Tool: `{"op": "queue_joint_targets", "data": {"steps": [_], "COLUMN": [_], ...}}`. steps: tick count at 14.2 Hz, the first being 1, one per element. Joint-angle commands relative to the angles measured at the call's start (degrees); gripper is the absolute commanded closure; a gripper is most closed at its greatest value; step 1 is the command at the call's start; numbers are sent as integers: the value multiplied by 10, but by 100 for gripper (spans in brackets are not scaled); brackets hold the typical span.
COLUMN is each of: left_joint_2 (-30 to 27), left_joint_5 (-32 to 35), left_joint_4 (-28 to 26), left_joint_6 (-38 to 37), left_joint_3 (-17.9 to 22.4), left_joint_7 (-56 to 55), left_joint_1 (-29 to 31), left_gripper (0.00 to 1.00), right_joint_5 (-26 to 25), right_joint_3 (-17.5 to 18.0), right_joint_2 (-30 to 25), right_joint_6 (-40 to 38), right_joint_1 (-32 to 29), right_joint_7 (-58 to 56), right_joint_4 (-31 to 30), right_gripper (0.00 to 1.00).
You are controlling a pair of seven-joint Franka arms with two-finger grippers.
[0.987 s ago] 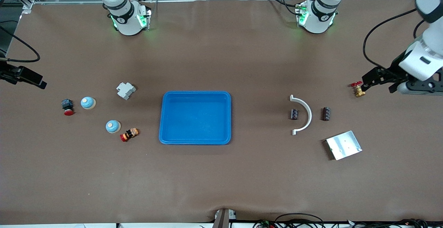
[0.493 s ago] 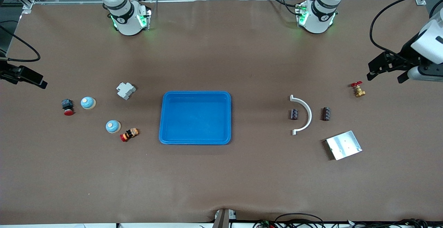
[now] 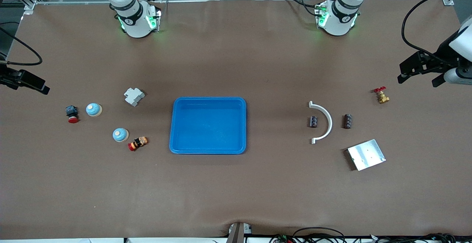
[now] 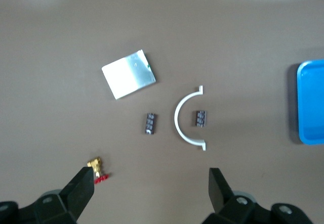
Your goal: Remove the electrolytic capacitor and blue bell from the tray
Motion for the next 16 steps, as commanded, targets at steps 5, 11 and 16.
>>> {"op": "queue_joint_targets", "data": {"steps": [5, 11, 16], "left_joint_2": [35, 35, 34], "left_joint_5": [66, 55, 43], "left_joint_4": [56, 56, 56], "left_joint_6": [-46, -46, -46], "left_joint_3": [-22, -23, -22], "left_joint_7": [15, 12, 8], "left_joint_1": [6, 9, 4], "left_gripper": [0, 0, 0], "right_joint_5": [6, 6, 7], "right_joint_3": [1, 1, 1], "right_joint_2": [-3, -2, -2], "right_joint_6": [-7, -7, -6], "right_joint_1": [-5, -5, -4], "right_joint_7": [4, 4, 4], "right_joint_4": [7, 7, 7], "right_gripper": [0, 0, 0]}}
